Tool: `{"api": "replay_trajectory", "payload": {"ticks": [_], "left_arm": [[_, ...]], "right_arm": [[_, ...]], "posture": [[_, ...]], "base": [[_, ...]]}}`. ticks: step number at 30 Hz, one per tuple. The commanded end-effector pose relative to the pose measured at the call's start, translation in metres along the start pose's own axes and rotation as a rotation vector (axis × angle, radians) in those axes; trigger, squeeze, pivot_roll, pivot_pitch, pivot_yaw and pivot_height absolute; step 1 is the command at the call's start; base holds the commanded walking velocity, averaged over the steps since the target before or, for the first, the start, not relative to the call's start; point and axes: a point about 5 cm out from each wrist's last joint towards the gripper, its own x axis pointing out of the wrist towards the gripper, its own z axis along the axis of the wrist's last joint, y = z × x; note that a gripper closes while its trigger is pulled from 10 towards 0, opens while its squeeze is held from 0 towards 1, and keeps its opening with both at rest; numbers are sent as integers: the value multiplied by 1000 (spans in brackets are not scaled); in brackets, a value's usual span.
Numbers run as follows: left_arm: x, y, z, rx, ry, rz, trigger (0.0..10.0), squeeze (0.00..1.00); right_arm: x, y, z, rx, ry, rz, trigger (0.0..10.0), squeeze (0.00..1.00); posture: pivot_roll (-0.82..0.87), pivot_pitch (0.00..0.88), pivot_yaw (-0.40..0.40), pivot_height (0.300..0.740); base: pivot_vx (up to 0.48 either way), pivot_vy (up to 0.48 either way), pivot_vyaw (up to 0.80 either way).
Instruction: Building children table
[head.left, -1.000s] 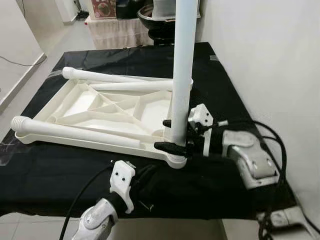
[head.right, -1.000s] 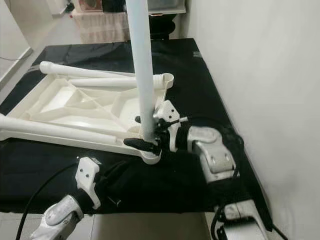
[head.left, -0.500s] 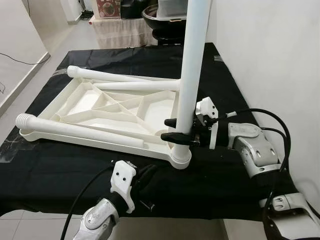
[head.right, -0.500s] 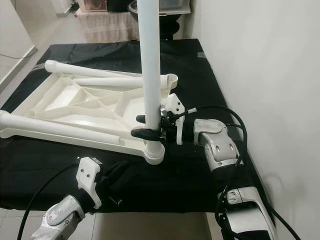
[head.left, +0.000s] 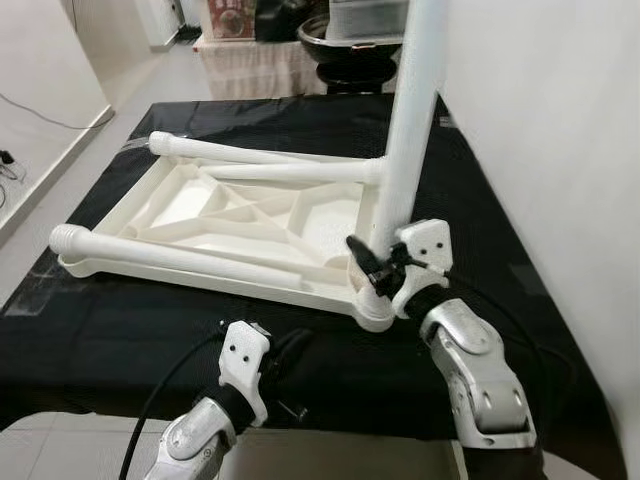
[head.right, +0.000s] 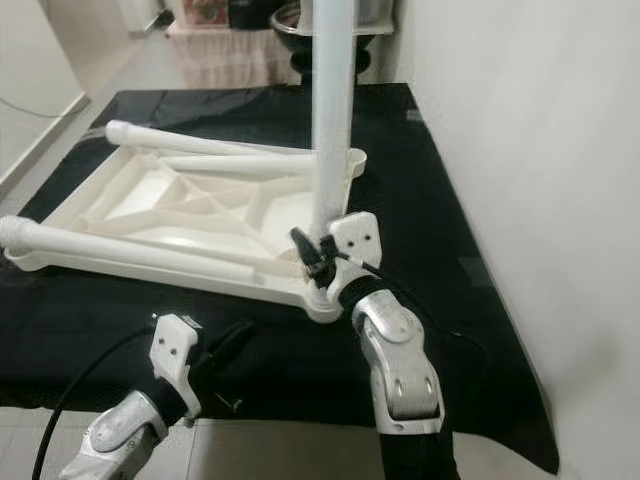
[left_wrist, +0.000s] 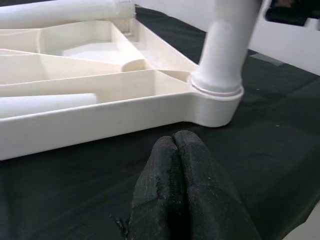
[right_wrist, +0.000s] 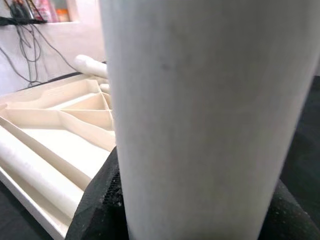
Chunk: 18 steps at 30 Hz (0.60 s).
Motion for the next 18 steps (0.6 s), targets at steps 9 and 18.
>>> {"api": "replay_trajectory", "payload": {"ticks": [9, 18], "left_arm": [[-3, 4, -3, 14, 22, 14, 10000, 0], [-2, 1, -5, 11, 24, 5, 10000, 0]], "right_arm": [[17, 26, -13, 100, 71, 218, 10000, 1000], [28, 16, 9, 26, 20, 718, 10000, 0]], "posture": [[-7, 149, 35, 740], [6, 139, 28, 740]], "base": [[0, 0, 0], [0, 0, 0]]}}
